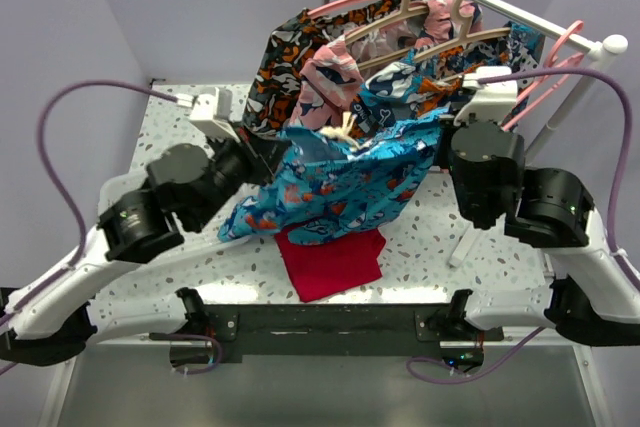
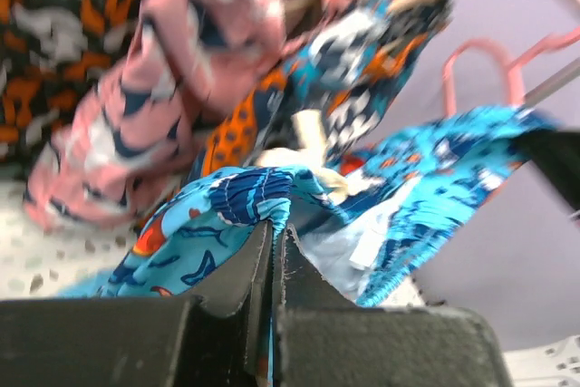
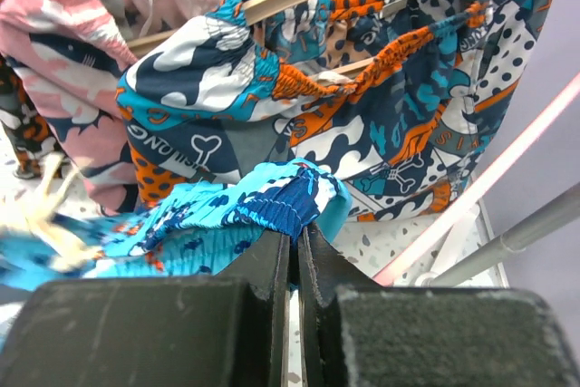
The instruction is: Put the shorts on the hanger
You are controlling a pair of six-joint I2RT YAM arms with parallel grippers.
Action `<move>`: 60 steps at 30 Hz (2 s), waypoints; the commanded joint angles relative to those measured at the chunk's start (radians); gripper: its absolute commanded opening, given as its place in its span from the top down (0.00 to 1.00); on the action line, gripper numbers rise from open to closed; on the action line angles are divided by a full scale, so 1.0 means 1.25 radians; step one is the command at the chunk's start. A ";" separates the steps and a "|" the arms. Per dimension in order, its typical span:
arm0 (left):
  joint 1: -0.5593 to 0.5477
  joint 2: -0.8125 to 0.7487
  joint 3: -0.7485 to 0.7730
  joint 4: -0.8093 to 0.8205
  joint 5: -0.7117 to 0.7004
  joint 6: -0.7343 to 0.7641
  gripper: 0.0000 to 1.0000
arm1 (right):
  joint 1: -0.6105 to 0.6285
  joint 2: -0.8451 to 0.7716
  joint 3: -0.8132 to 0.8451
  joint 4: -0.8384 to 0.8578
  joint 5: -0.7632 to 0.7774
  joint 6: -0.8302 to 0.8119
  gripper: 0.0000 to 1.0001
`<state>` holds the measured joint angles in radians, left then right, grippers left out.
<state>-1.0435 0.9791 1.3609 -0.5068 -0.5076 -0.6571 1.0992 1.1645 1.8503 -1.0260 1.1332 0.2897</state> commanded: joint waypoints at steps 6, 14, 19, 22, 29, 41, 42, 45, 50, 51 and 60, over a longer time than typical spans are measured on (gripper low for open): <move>-0.003 0.208 0.480 -0.128 0.040 0.236 1.00 | -0.002 -0.012 0.045 0.054 -0.004 -0.003 1.00; -0.003 0.193 0.490 -0.122 -0.043 0.275 1.00 | -0.003 0.006 0.054 0.062 -0.068 0.005 1.00; 0.074 0.018 0.124 -0.090 -0.079 0.176 1.00 | -0.003 -0.018 -0.037 0.035 -0.138 0.088 1.00; 0.150 -0.103 -0.134 -0.084 -0.009 0.091 1.00 | -0.002 -0.073 -0.204 0.032 -0.243 0.190 1.00; 0.165 -0.264 -0.544 -0.065 0.095 -0.055 1.00 | -0.002 -0.156 -0.667 0.169 -0.495 0.394 1.00; 0.165 -0.283 -0.566 -0.035 0.195 -0.085 0.59 | -0.001 -0.163 -0.847 0.256 -0.508 0.466 0.50; 0.166 -0.286 -0.553 -0.039 0.197 -0.075 0.55 | -0.001 -0.169 -0.852 0.260 -0.509 0.462 0.46; 0.165 -0.291 -0.490 -0.063 0.201 -0.040 0.40 | -0.002 -0.180 -0.868 0.271 -0.513 0.455 0.37; 0.165 -0.242 -0.356 -0.056 0.276 0.058 0.29 | -0.001 -0.200 -0.908 0.287 -0.508 0.457 0.35; 0.164 -0.200 -0.335 -0.051 0.292 0.087 0.29 | -0.001 -0.203 -0.914 0.302 -0.513 0.455 0.35; -0.012 0.106 0.004 0.100 0.303 0.268 0.30 | -0.001 -0.241 -1.020 0.390 -0.514 0.460 0.35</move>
<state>-0.9695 0.9546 1.1633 -0.5209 -0.1593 -0.4953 1.0992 0.8936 0.6159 -0.6285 0.4782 0.8455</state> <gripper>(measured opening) 0.709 0.654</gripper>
